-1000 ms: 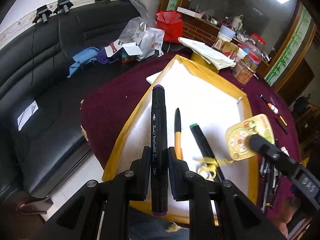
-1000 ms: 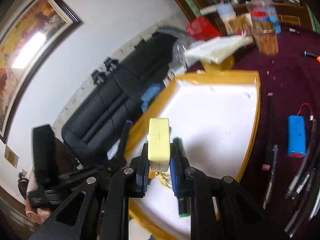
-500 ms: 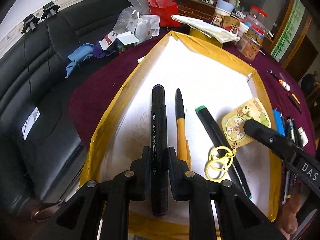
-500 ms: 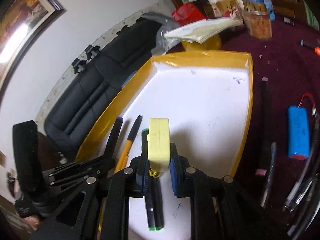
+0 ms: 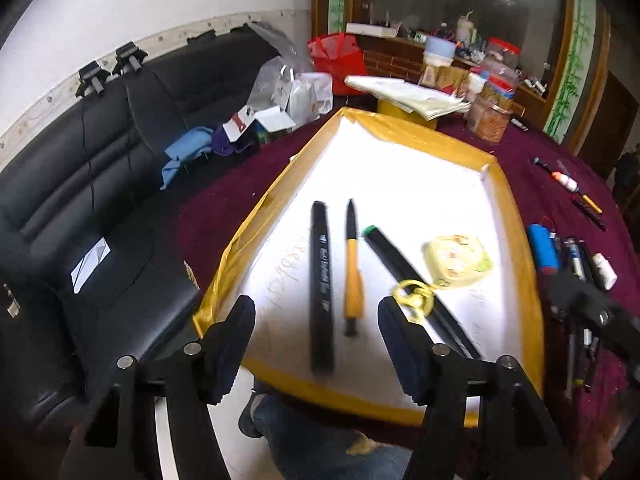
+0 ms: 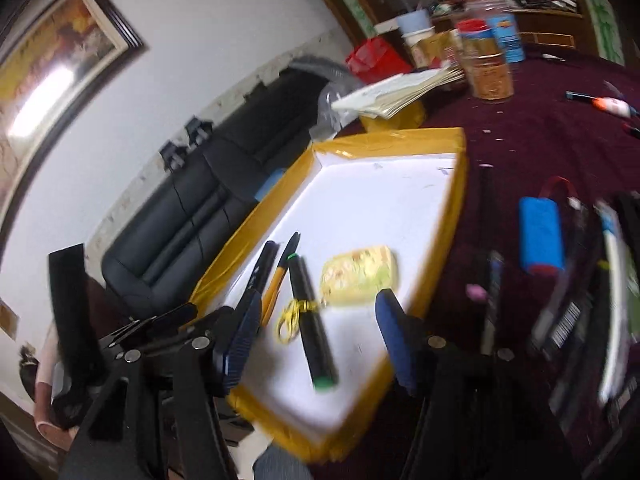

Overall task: Organize rigid objects
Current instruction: 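Carry the marker and yellow tin into the tray and open both tools, then grasp a black pen with the right tool while the left grasps a black marker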

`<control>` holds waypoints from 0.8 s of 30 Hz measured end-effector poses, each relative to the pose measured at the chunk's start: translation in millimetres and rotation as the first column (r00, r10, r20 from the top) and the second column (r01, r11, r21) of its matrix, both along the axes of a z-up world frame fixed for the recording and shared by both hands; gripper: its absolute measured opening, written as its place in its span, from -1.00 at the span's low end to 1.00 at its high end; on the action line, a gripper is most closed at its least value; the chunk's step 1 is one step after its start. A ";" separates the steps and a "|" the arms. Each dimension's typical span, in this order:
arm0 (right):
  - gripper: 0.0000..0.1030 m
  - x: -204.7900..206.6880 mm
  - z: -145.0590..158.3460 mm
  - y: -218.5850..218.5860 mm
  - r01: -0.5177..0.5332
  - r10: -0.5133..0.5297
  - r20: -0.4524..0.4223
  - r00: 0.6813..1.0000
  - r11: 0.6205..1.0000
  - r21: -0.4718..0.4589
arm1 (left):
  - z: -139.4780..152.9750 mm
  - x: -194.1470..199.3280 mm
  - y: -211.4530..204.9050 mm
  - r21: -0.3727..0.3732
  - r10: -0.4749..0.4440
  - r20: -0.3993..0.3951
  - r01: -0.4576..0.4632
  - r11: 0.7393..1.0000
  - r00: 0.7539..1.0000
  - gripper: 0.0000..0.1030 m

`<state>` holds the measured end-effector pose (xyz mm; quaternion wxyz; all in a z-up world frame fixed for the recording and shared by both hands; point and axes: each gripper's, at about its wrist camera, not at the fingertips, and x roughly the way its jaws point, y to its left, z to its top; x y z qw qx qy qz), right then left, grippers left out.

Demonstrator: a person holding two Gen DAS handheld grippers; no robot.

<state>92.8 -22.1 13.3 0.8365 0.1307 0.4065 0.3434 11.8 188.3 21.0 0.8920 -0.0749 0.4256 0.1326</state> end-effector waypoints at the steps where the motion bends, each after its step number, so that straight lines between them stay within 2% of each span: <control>1: 0.14 -9.8 1.2 -15.2 0.010 -0.010 0.005 1.000 1.000 0.019 | 4.9 -4.9 -4.8 -0.009 -0.008 0.016 0.008 1.000 1.000 0.31; 3: 0.14 -23.4 2.2 -37.6 0.031 -0.031 0.014 0.999 0.999 0.032 | 13.3 -15.4 -15.1 -0.056 -0.033 0.055 0.037 0.998 0.998 0.45; 5: 0.14 -36.6 -0.1 -64.5 0.070 -0.071 0.012 0.997 0.997 0.029 | 20.4 -22.0 -30.1 -0.108 -0.083 0.089 0.093 0.990 0.993 0.47; 7: 0.14 -46.9 -3.4 -88.8 0.115 -0.115 0.005 0.993 0.993 0.028 | 24.4 -24.0 -46.9 -0.121 -0.128 0.097 0.139 0.983 0.987 0.47; 11: 0.14 -62.1 -15.5 -133.0 0.194 -0.193 -0.029 0.981 0.981 0.018 | 26.3 -25.0 -89.6 -0.104 -0.234 0.089 0.243 0.964 0.968 0.47; 15: 0.14 -68.3 -24.5 -166.2 0.258 -0.257 -0.053 0.965 0.966 0.011 | 24.7 -25.1 -121.0 -0.089 -0.301 0.067 0.306 0.948 0.951 0.47; 21: 0.12 -60.3 -29.9 -196.1 0.340 -0.339 -0.082 0.937 0.940 -0.010 | 22.7 -28.1 -150.4 -0.057 -0.353 0.043 0.356 0.933 0.934 0.47; 24: -0.04 -49.6 -33.9 -200.5 0.376 -0.381 -0.088 0.920 0.924 -0.069 | 22.1 -28.9 -156.8 -0.053 -0.356 0.041 0.358 0.932 0.934 0.47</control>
